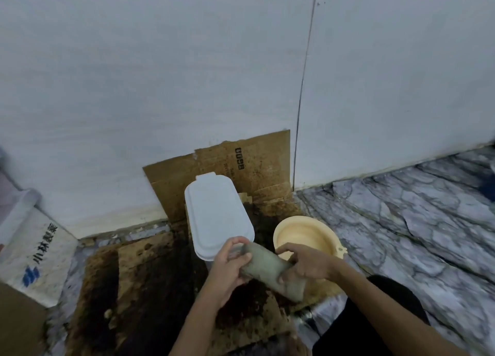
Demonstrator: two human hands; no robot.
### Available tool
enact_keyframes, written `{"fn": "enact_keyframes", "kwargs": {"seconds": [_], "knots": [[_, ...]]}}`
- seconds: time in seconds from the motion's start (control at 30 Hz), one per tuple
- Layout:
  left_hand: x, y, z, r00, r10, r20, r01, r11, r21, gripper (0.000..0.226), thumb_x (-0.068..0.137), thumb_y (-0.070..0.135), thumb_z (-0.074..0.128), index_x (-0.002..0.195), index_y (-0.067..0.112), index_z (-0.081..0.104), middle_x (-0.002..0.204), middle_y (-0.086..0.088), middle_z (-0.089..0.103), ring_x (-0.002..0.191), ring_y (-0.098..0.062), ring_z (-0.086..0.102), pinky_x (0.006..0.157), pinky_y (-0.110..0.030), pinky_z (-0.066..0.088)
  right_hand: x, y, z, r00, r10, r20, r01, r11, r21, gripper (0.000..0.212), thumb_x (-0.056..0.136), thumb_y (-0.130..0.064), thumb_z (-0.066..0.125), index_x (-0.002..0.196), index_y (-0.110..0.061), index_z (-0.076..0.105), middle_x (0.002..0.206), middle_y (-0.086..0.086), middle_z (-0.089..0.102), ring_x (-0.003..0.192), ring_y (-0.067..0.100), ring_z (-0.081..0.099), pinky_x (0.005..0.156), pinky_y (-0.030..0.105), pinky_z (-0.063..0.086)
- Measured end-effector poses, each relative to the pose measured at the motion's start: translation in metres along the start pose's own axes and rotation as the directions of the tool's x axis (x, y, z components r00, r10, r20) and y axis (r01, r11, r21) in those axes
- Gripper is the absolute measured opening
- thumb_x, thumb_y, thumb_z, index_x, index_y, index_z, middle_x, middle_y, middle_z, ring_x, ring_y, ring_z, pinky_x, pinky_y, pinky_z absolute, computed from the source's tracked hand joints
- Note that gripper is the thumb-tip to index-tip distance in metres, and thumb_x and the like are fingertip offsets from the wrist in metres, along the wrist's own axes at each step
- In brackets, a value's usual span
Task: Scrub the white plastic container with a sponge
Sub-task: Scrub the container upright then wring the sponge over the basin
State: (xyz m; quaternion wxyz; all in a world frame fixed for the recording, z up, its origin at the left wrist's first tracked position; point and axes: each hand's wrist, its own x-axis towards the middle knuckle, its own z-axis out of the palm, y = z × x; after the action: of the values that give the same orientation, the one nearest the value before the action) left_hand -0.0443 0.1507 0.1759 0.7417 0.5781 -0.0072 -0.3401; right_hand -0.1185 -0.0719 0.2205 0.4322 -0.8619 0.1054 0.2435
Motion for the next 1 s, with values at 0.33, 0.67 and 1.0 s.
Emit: {"fn": "enact_keyframes", "kwargs": {"seconds": [0.33,0.67,1.0], "knots": [[0.062,-0.02,0.049,0.977,0.212,0.003,-0.169,0.771,0.615,0.029,0.1,0.01,0.06,0.116,0.03,0.074,0.122,0.006,0.07,0.111,-0.01,0.065,0.092,-0.024,0.057,0.022,0.076,-0.006,0.863,0.369,-0.344,0.033,0.639,0.769,0.033,0.086,-0.006,0.071,0.106,-0.03,0.061,0.115,0.011,0.058,0.095,0.027,0.06,0.066,0.038,0.059],[0.174,-0.123,0.064,0.994,-0.02,0.103,-0.064,0.664,0.745,0.05,0.092,0.001,0.064,0.136,0.025,0.063,0.143,0.007,0.056,0.137,-0.013,0.047,0.099,-0.019,0.042,0.087,0.183,0.034,0.602,0.533,-0.595,0.057,0.714,0.697,0.037,0.086,0.013,0.058,0.103,-0.014,0.077,0.103,-0.002,0.067,0.095,0.01,0.06,0.076,0.016,0.05],[0.226,-0.179,0.05,0.996,0.021,0.083,-0.079,0.6,0.796,0.042,0.088,0.001,0.069,0.126,0.02,0.068,0.135,0.005,0.051,0.129,-0.013,0.051,0.101,-0.017,0.036,0.147,0.232,0.062,0.464,0.631,-0.622,0.032,0.689,0.724,0.038,0.084,0.008,0.059,0.112,-0.014,0.074,0.115,0.009,0.069,0.109,0.025,0.061,0.097,0.044,0.052]]}}
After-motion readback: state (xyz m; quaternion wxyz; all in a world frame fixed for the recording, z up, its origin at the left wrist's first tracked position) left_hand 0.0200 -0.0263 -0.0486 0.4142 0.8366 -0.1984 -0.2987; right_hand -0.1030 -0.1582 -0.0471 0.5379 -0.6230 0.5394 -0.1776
